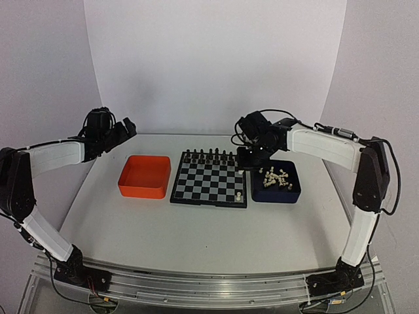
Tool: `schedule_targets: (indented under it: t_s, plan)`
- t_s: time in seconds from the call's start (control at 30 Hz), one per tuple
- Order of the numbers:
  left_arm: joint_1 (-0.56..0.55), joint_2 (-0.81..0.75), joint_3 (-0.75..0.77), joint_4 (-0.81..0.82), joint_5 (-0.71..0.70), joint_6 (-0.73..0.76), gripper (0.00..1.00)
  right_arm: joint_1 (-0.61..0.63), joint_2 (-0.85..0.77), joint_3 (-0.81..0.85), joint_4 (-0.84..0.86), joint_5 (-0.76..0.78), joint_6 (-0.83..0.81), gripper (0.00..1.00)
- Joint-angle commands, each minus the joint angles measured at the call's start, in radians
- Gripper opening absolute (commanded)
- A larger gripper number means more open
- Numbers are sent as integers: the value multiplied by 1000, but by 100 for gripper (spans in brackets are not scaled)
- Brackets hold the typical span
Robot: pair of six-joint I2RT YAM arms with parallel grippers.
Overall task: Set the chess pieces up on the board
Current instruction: Pick up the chess piece from the storage box, then place the chess piece on the chessboard.
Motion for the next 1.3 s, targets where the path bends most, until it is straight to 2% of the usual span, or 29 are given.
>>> schedule_targets:
  t_s: [0.0,0.2,0.5,0.97,1.27]
  plan:
    - [3,2,88,-59,-53,27,100,71,67,72,-47,70,83,0]
    - [3,12,102,-72,-74,47,100,141,153,152,-124,161,157,0]
    - [3,18,107,-101,-56,101,100,174,245,201,-180,186,226,0]
    - [3,11,104,-102,-45,125,100,172,323,246,-187,151,215,0]
    - [3,6,98,-108,-47,128,100,172,313,224,-191,144,203,0]
